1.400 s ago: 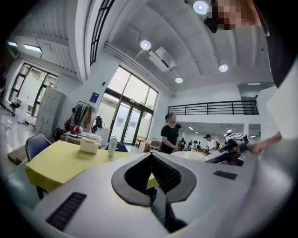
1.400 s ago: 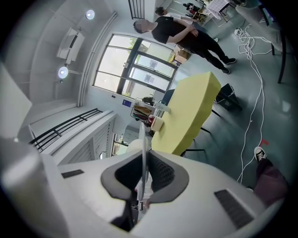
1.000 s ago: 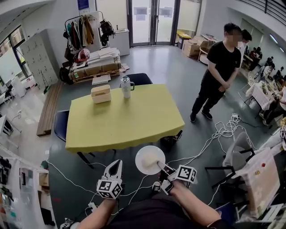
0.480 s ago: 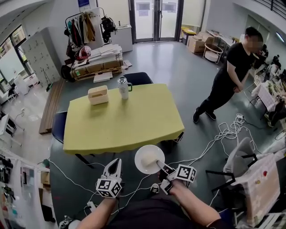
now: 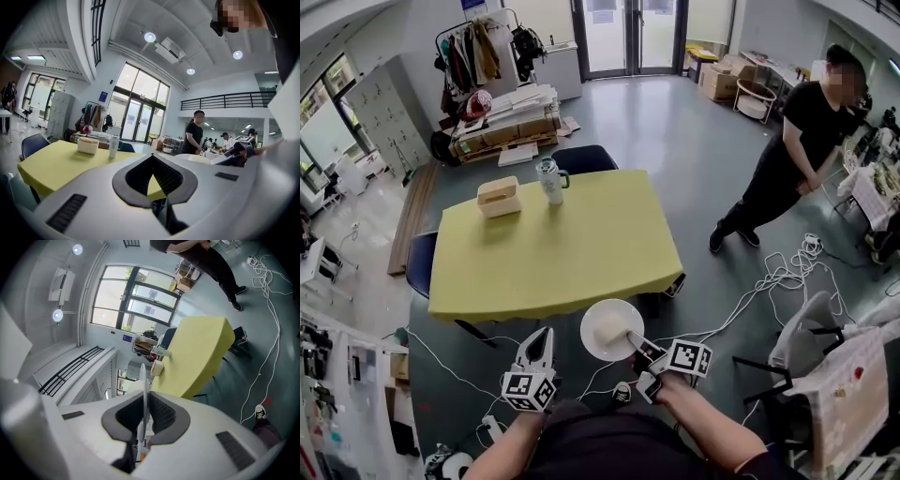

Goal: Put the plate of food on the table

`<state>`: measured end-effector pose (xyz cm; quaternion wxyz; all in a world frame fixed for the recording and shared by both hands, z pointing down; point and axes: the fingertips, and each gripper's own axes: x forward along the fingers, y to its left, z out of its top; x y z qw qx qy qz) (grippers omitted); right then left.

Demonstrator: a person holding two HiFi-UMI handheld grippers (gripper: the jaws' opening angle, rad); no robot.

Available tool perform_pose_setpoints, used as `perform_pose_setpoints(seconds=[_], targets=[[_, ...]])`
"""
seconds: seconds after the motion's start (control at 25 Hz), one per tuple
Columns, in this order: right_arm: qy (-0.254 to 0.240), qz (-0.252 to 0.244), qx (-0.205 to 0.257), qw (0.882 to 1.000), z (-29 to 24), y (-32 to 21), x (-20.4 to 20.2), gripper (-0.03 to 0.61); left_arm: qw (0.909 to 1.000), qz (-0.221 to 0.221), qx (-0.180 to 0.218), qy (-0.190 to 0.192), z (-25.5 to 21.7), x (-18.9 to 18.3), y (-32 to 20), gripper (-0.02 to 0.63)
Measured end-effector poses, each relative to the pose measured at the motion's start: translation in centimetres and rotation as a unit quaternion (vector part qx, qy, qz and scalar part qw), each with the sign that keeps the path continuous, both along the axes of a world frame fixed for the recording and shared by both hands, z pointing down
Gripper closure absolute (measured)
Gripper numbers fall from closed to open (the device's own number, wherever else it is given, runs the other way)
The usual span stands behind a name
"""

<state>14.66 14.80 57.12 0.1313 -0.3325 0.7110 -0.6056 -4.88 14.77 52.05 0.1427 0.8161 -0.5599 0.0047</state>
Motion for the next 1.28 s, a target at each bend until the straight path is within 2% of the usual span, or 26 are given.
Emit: perform_pose_setpoints(seconds=[0.2,0.52,1.04,1.28], targets=[[-0.008,-0.003,-0.003,1.0,0.2,-1.2,0.7,0.548,0.9999,-0.009,0.001,-0.01,-0.6,0.6,-0.5,0.606],[-0.009,-0.016,0.001,1.0,0.4,-2.9,0.3,0.548,0.9994,-0.035,0.001,-0.009,-0.3,-0.5,-1.5,0.606],[0.002,-0.013,0.009,1.0,0.4,-6.9,0.4,0.548,0.9996,-0.021,0.02,-0.008,-0.6,-0.5,-6.5,0.606],[0.002,-0.015,0.006,1.0,0.7,-9.4,-0.5,0.548,0.9997,-0.02,0.013,-0.003,0.0,-1.3,-9.2,0.606]])
